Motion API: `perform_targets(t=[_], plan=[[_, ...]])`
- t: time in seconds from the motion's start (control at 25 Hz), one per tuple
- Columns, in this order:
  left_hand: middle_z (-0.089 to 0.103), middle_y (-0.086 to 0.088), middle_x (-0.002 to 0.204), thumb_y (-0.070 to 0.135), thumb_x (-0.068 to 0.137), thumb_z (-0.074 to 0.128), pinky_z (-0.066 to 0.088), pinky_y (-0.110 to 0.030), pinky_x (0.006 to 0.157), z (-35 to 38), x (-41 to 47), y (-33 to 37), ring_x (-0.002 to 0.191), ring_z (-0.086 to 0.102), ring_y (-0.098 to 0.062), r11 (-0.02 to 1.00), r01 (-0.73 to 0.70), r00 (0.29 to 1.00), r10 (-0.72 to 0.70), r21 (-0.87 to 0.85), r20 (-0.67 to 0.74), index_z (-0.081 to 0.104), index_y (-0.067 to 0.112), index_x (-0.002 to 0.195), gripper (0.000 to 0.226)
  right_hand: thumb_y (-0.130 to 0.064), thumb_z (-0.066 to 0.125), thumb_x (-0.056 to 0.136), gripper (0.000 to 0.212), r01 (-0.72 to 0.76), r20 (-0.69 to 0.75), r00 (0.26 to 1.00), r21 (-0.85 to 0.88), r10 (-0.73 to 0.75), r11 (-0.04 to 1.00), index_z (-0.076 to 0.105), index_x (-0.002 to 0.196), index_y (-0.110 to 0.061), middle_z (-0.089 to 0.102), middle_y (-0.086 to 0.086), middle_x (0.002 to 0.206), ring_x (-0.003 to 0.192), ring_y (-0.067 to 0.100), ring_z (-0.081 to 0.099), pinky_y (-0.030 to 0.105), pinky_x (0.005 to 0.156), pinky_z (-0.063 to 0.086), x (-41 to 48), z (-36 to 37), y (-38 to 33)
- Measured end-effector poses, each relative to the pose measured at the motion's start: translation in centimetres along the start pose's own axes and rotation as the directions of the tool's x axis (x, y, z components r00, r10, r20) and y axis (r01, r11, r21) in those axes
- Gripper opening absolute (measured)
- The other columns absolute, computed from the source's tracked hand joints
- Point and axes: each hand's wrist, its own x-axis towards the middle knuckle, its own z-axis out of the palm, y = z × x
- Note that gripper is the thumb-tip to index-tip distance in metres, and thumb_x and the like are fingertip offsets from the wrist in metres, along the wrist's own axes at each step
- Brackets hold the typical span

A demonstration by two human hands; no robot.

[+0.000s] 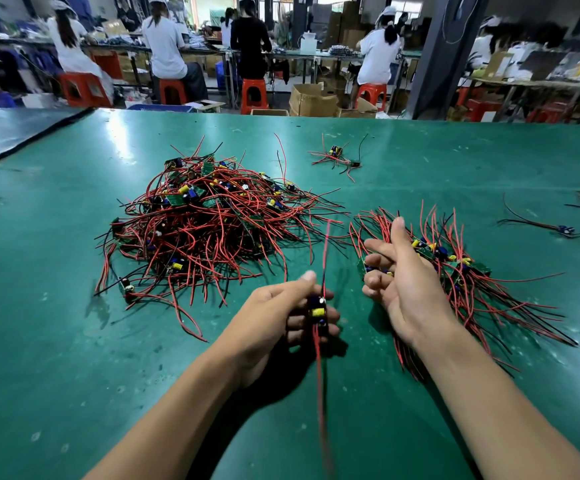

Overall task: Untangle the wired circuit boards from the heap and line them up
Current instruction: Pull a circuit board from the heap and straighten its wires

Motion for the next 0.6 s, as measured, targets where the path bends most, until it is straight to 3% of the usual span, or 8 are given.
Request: perform_targets(t=[0.12, 0.2, 0.36, 0.44, 0.6], plan=[[0.073, -0.017, 0.107, 0.058, 0.084, 0.049, 0.056, -0.043, 0.081, 0.0, 0.2, 0.1, 0.094, 0.068, -0.038, 0.994, 0.022, 0.999, -0.027, -0.109, -0.046, 0.064, 0.004, 0.115, 0.064, -0.055, 0.052, 0.097, 0.047, 0.069, 0.025, 0.998, -0.128, -0.066, 0.989, 0.066, 0.107, -0.011, 0.051, 0.003, 0.079, 0.042, 0.009, 0.044, 0.024, 0.04, 0.038, 0.0, 0.2, 0.4], [0.07, -0.019, 0.114, 0.063, 0.082, 0.044, 0.05, -0.051, 0.089, 0.0, 0.3, 0.3, 0.101, 0.064, -0.044, 0.99, 0.024, 0.998, -0.031, -0.139, -0.055, 0.06, 0.003, 0.121, 0.073, -0.052, 0.057, 0.096, 0.039, 0.127, 0.091, 0.99, -0.215, -0.109, 0.968, 0.069, 0.101, -0.015, 0.055, 0.001, 0.08, 0.044, 0.009, 0.046, 0.024, 0.041, 0.039, -0.3, 0.2, 0.7], [0.067, -0.018, 0.122, 0.068, 0.09, 0.032, 0.052, -0.048, 0.086, -0.1, 0.5, 0.2, 0.105, 0.061, -0.044, 0.987, 0.041, 0.998, -0.047, -0.157, -0.038, 0.058, 0.007, 0.128, 0.076, -0.051, 0.071, 0.086, 0.03, 0.269, 0.282, 0.945, -0.392, -0.163, 0.88, 0.072, 0.092, -0.022, 0.062, -0.01, 0.076, 0.053, 0.005, 0.052, 0.019, 0.049, 0.041, -1.3, 0.4, 1.2], [0.066, -0.013, 0.126, 0.072, 0.088, 0.03, 0.045, -0.052, 0.097, -0.4, 0.6, 0.1, 0.107, 0.059, -0.037, 0.982, 0.039, 0.999, -0.035, -0.187, 0.023, 0.058, 0.012, 0.13, 0.078, -0.049, 0.08, 0.078, 0.033, 0.337, 0.395, 0.908, -0.496, -0.137, 0.801, 0.072, 0.104, -0.029, 0.061, -0.01, 0.088, 0.064, 0.003, 0.056, 0.017, 0.057, 0.044, -1.9, 0.6, 1.5], [0.07, -0.007, 0.108, 0.076, 0.077, 0.039, 0.037, -0.053, 0.108, -0.5, 0.6, -0.2, 0.104, 0.058, -0.029, 0.973, 0.034, 0.998, -0.022, -0.23, 0.053, 0.063, 0.016, 0.124, 0.08, -0.018, 0.08, 0.081, 0.045, 0.549, 0.511, 0.827, -0.648, -0.234, 0.528, 0.067, 0.122, -0.028, 0.054, -0.009, 0.1, 0.083, -0.002, 0.055, 0.007, 0.073, 0.042, -2.7, 1.1, 2.4]])
